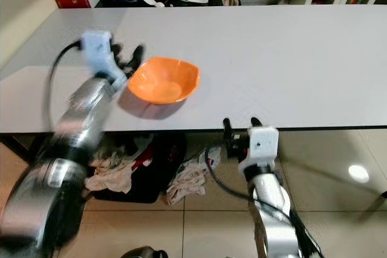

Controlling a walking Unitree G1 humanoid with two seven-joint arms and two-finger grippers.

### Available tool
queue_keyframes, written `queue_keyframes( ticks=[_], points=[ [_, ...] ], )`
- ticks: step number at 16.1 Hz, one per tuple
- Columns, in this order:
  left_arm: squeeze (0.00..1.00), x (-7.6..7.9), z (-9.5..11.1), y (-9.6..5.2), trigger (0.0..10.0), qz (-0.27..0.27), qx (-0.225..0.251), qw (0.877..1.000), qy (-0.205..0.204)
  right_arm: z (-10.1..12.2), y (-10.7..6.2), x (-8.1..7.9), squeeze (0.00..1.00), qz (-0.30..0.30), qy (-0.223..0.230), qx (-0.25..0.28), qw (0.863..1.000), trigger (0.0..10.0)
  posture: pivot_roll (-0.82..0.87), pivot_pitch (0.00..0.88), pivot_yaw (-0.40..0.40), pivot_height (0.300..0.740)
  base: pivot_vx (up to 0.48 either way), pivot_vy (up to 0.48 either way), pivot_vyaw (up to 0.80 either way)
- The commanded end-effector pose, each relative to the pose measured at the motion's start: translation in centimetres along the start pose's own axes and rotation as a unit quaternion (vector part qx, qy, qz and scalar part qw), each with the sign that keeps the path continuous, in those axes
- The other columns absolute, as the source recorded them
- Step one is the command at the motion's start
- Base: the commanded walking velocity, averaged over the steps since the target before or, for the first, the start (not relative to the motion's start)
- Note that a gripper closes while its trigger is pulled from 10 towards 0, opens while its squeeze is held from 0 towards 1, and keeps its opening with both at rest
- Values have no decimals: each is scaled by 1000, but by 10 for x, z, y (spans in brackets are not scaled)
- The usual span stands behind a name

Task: Setting the table

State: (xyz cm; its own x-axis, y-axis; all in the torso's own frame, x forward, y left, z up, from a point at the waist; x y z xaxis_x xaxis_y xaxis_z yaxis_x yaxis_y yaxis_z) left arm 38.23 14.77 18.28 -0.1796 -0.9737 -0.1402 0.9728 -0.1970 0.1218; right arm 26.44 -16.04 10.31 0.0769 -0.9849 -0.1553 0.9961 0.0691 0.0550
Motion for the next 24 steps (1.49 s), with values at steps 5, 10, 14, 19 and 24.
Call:
queue_keyframes(
  ticks=[5,10,14,19,24],
  points=[
    [0,11,-38,-55,10000,-17,-29,998,56,-3,9,7,0,-28,30,-1,999,10000,7,0,37,740,0,0,0],
    [0,28,-61,-95,10000,-81,-22,988,130,-14,-4,10,0,-26,21,-16,999,10000,-12,0,30,740,0,0,0],
    [0,28,-63,-91,10000,-30,-61,997,47,-16,-5,11,0,-28,26,-17,999,10000,-13,0,29,740,0,0,0],
    [0,35,-58,-76,10000,-21,-60,997,40,-16,-1,12,0,-26,34,-16,999,10000,-13,0,28,740,0,167,0],
    [0,37,-57,-72,10000,-18,-74,997,28,-18,-4,10,0,-24,36,-17,999,10000,-18,0,36,740,0,475,0]
  ],
)
Point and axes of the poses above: a point about 5 cm out from each wrist's last joint towards the gripper, its own y axis pointing out of the wrist towards the gripper, its own z axis along the axis of the wrist's last joint, x = y × z, the point moved 1 cm from there along y, pointing out of the wrist towards the gripper, and after that the axes turned 10 degrees about y, right-handed, at the moved point
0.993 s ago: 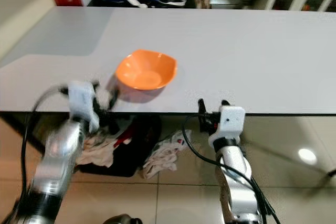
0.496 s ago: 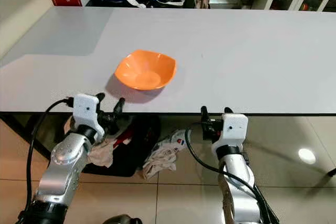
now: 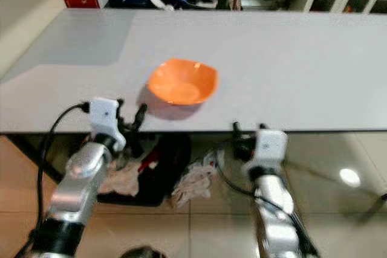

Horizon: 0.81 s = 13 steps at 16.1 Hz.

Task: Setting the table

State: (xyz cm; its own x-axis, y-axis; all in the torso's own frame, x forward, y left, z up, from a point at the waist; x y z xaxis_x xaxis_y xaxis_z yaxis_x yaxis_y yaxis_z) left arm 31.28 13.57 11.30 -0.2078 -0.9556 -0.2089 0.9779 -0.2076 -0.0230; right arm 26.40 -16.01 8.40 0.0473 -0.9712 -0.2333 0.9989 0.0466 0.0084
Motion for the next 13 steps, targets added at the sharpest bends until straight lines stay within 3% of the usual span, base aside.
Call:
queue_keyframes(
  ticks=[1,8,13],
  points=[
    [0,3,1,3,10000,-1,-4,1000,-7,1,-3,7,0,-9,-3,4,1000,10000,-18,0,36,740,0,476,0],
    [0,0,0,4,10000,10,-9,1000,8,-4,-5,5,0,-2,-7,-9,1000,10000,-10,0,35,740,0,477,0],
    [0,-3,-2,3,10000,18,-13,1000,12,-7,-2,3,0,10,-13,-18,1000,10000,3,0,28,740,0,480,774]
  ],
)
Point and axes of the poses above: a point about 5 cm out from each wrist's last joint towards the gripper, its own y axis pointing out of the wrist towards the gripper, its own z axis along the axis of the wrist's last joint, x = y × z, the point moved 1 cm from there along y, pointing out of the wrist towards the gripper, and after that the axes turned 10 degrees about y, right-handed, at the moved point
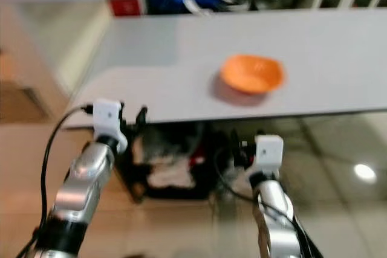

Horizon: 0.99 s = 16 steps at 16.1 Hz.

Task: Setting the table

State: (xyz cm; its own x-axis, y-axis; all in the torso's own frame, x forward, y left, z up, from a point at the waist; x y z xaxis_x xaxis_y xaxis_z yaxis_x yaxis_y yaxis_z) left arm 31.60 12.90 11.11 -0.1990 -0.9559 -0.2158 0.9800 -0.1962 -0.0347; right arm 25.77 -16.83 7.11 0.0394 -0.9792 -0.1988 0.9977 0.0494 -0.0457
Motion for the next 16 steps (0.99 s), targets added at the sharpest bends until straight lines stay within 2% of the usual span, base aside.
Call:
queue_keyframes(
  ticks=[1,6,8,10,13,15,16],
  points=[
    [0,-9,-2,-2,10000,13,-6,1000,9,4,4,-8,0,15,4,9,1000,10000,3,0,27,740,0,480,681],
    [0,-8,-5,-1,10000,15,-12,1000,11,4,8,-7,0,8,6,10,1000,10000,-1,0,28,740,0,478,0],
    [0,-9,-4,1,10000,10,-8,1000,15,10,8,-5,0,-1,6,28,1000,10000,-6,0,32,740,0,478,0],
    [0,-17,-2,-1,10000,13,5,1000,16,17,7,0,0,-14,-6,47,999,10000,-13,0,36,740,0,478,0],
    [0,-28,-9,-10,10000,7,-2,1000,31,23,1,1,0,-21,-19,65,997,10000,-11,0,37,740,0,477,0],
    [0,-29,-16,-10,10000,-6,-18,999,41,20,-2,-2,0,-16,-24,61,998,10000,-8,0,35,740,0,480,0],
    [0,-30,-12,-7,10000,2,-7,999,44,18,-2,-4,0,-14,-21,58,998,10000,-7,0,37,740,0,0,0]
  ],
)
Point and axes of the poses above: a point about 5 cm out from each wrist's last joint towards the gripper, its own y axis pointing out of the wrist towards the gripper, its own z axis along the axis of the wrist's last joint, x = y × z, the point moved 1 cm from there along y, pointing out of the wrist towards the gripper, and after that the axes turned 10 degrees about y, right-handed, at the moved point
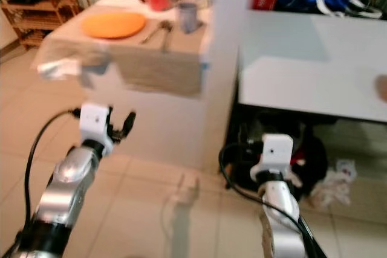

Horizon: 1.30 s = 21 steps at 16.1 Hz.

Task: Setting the table

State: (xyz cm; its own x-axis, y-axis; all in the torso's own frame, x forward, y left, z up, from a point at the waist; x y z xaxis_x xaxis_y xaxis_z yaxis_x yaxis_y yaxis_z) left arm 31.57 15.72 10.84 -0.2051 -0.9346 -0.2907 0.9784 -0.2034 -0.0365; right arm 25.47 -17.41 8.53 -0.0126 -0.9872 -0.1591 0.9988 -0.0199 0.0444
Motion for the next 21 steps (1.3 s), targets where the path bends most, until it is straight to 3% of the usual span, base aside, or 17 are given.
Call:
queue_keyframes(
  ticks=[1,9,14,21],
  points=[
    [0,-1,3,1,10000,4,8,1000,16,2,2,-8,0,13,2,6,1000,10000,-6,0,39,740,0,0,0],
    [0,6,12,7,10000,-6,25,1000,17,-1,6,-10,0,20,0,2,1000,10000,0,0,34,740,279,227,0],
    [0,9,17,9,10000,-3,35,999,32,9,14,-7,0,16,-11,29,999,10000,9,0,32,740,377,296,0],
    [0,10,24,15,10000,-8,47,998,43,16,13,-11,0,22,-14,59,998,10000,6,0,37,740,444,0,0]
  ],
)
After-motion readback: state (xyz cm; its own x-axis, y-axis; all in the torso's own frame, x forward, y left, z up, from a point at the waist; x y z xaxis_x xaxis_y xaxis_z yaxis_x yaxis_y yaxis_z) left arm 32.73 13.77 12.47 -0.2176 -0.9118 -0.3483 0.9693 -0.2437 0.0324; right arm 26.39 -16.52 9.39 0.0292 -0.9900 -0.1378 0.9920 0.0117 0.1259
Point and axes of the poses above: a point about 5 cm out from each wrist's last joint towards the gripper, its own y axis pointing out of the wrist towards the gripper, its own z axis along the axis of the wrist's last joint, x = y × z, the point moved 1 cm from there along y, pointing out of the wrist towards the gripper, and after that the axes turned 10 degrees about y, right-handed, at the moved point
